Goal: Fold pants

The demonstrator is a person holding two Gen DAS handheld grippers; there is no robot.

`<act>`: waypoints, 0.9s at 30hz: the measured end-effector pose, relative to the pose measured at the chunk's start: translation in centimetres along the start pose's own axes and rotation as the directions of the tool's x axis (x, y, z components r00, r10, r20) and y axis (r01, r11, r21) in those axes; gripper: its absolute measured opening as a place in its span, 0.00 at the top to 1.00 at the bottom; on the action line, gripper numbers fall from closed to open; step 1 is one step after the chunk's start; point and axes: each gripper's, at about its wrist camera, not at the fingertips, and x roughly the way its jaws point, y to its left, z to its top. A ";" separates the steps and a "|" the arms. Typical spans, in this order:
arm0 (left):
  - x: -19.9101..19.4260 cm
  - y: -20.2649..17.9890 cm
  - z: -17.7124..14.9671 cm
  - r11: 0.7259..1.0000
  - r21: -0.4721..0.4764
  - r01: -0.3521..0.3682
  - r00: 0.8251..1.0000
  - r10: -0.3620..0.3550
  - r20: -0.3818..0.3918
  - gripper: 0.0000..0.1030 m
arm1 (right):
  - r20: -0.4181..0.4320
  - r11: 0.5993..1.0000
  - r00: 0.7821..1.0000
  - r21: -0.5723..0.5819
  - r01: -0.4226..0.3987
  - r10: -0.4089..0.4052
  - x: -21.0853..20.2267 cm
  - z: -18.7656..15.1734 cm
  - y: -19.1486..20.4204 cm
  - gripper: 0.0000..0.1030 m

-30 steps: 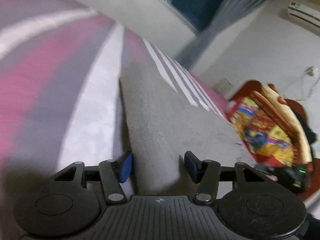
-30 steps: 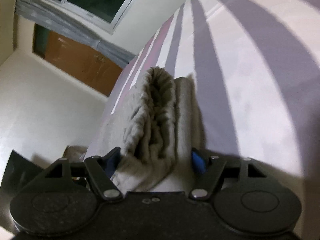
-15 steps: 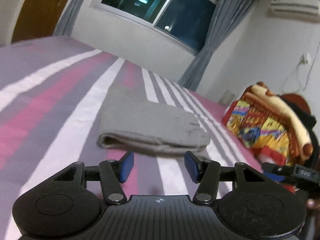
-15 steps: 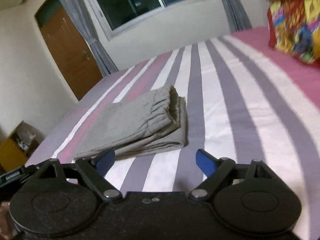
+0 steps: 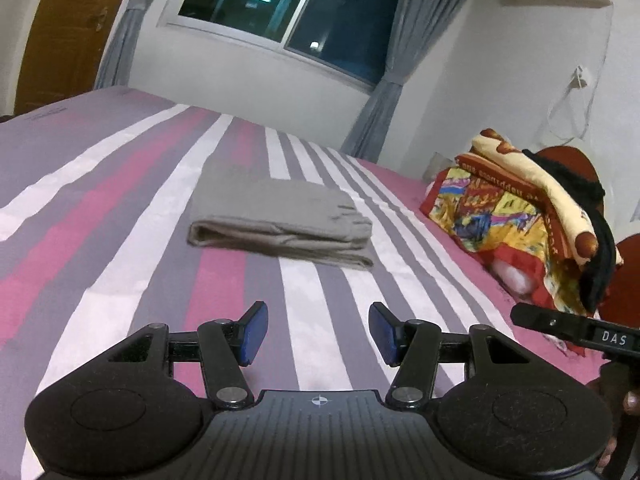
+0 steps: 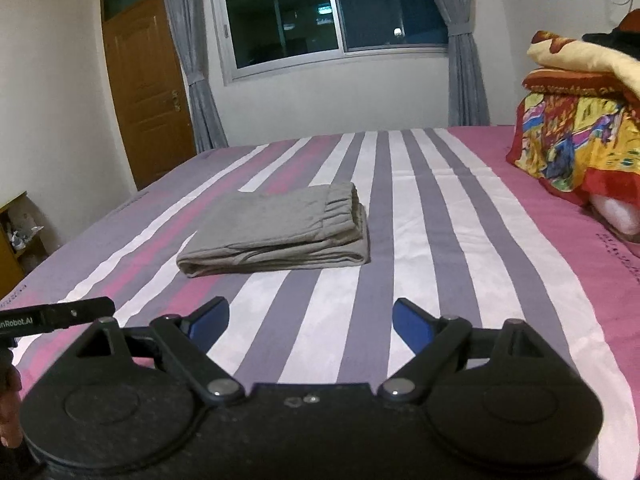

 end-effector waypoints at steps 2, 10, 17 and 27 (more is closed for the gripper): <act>-0.8 -0.6 -0.6 0.999 0.038 -0.023 1.000 0.023 0.001 0.47 | 0.002 1.000 1.000 -0.011 0.011 -0.011 -1.0 -0.5 0.6 0.14; -4.0 -3.2 -3.5 0.993 0.114 -0.033 0.999 0.037 -0.031 0.47 | 0.031 0.998 0.998 -0.048 0.051 -0.050 -4.7 -3.0 2.2 0.13; -5.8 -3.3 -4.5 0.989 0.133 -0.065 0.997 0.068 -0.021 0.47 | 0.036 0.995 0.997 -0.071 0.076 -0.073 -5.6 -4.7 3.5 0.12; -6.8 -2.3 -3.8 0.988 0.127 -0.085 0.996 0.084 0.013 0.47 | 0.068 0.993 0.995 -0.087 0.081 -0.075 -5.9 -4.5 5.0 0.12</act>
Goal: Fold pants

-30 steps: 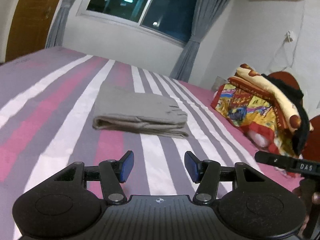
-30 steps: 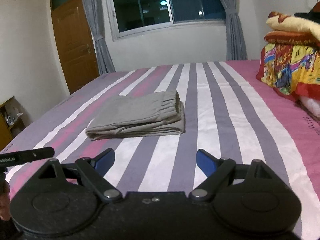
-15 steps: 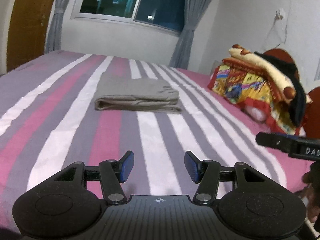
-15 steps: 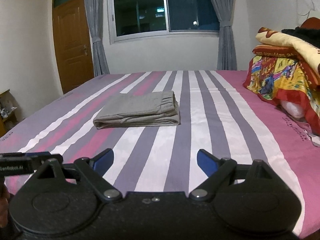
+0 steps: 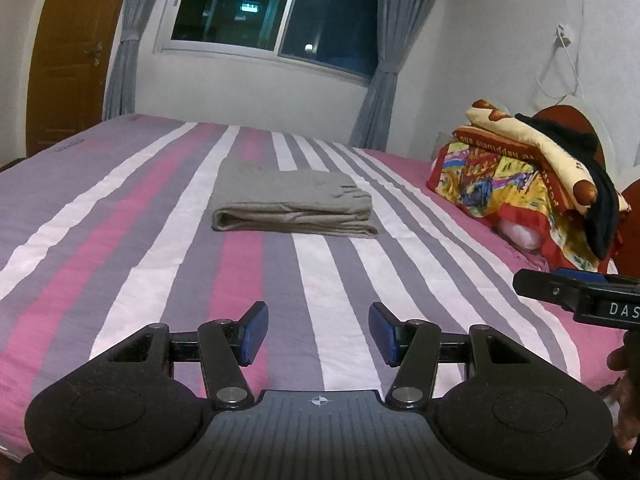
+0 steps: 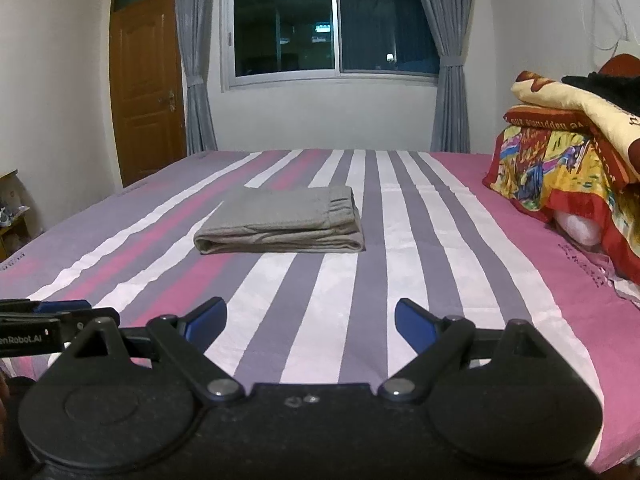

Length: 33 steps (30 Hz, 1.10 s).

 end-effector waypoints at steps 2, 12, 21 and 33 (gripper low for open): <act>0.0 0.0 0.1 1.000 0.000 0.002 1.000 -0.002 0.002 0.47 | 0.001 1.000 1.000 -0.004 0.002 -0.002 0.0 0.0 0.1 0.12; -0.4 -0.6 0.3 1.000 0.018 0.012 1.000 -0.013 0.019 0.47 | 0.002 1.000 1.000 0.002 0.009 -0.009 -0.2 -0.1 0.0 0.12; -0.6 -0.7 0.6 1.000 0.025 0.011 1.000 -0.012 0.026 0.47 | 0.005 1.000 1.000 0.018 0.012 -0.012 -0.4 -0.1 -0.3 0.12; -0.8 -0.8 0.9 0.999 0.031 0.010 1.000 -0.011 0.029 0.47 | 0.005 1.000 1.000 0.023 0.014 -0.014 -0.4 -0.1 -0.3 0.11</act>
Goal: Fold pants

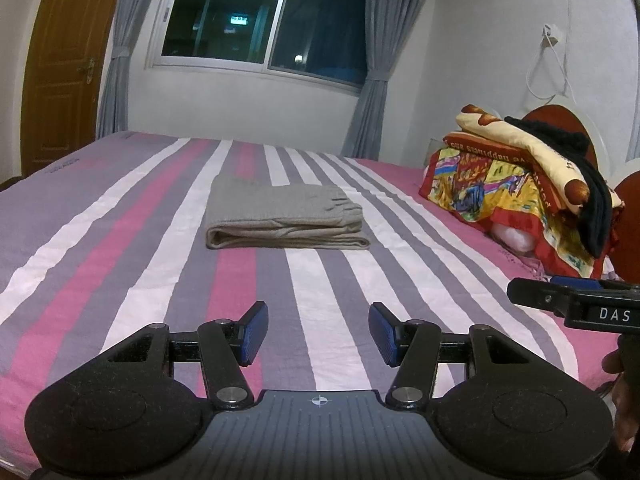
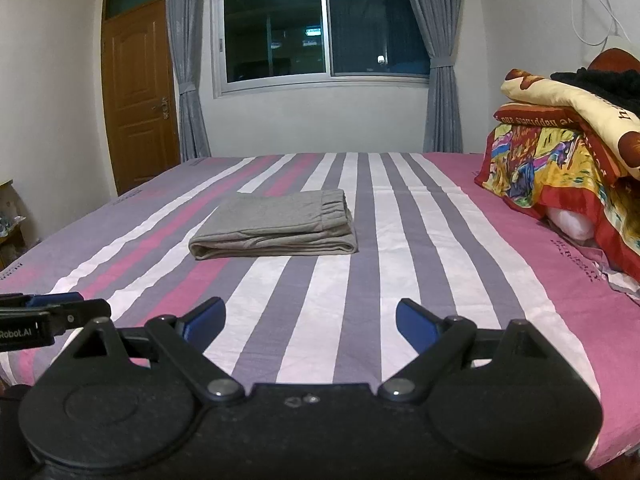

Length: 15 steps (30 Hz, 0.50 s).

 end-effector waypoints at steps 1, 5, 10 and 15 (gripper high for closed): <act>0.0 0.0 0.0 1.000 0.001 0.000 1.000 0.000 0.001 0.47 | 0.000 1.000 1.000 0.000 0.000 0.000 0.0 0.0 0.0 0.11; -0.1 0.0 0.2 1.000 0.010 -0.002 1.000 0.002 0.005 0.47 | 0.001 1.000 1.000 0.001 0.000 0.000 0.0 0.0 -0.1 0.11; -0.2 0.0 0.3 1.000 0.014 -0.002 1.000 0.002 0.006 0.47 | 0.002 1.000 1.000 0.004 0.002 -0.002 0.0 0.0 0.0 0.11; -0.2 0.0 0.3 1.000 0.016 -0.002 1.000 0.002 0.004 0.47 | 0.001 1.000 1.000 0.004 0.002 -0.002 0.0 0.0 0.0 0.11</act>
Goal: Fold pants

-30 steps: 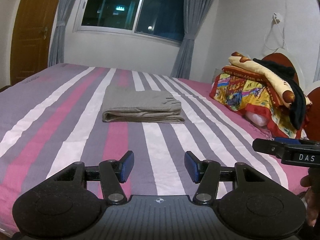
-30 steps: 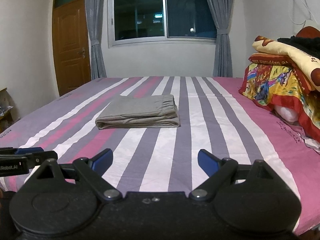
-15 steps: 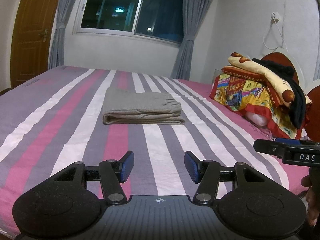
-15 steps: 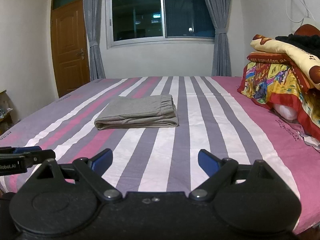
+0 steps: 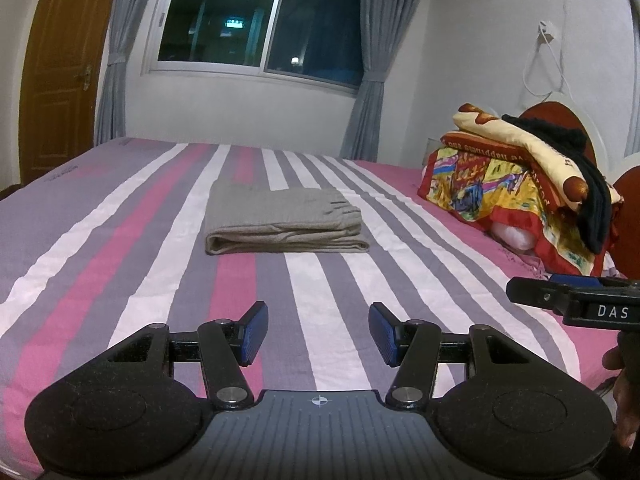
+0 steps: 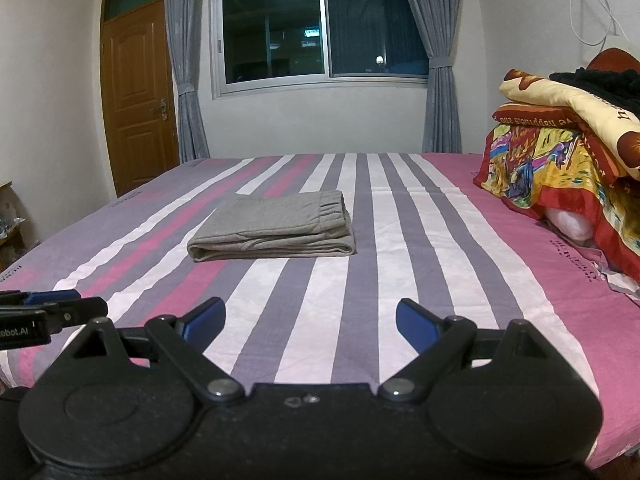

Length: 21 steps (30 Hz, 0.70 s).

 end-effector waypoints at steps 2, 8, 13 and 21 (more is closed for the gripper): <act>0.0 0.1 0.1 1.000 0.004 0.000 1.000 0.000 -0.001 0.47 | 0.001 1.000 1.000 0.000 -0.001 0.001 0.0 0.0 0.0 0.11; 0.0 0.1 0.3 1.000 0.012 0.002 1.000 -0.002 0.000 0.47 | 0.000 1.000 1.000 0.002 0.000 0.000 0.0 0.0 0.0 0.11; 0.1 0.2 0.4 1.000 0.024 0.001 1.000 -0.001 -0.004 0.47 | -0.001 1.000 1.000 0.004 0.001 -0.001 0.0 0.0 0.0 0.11; 0.1 -0.1 0.2 0.999 0.039 -0.001 1.000 0.001 -0.004 0.47 | -0.003 1.000 1.000 0.008 0.007 -0.007 0.0 -0.1 0.2 0.11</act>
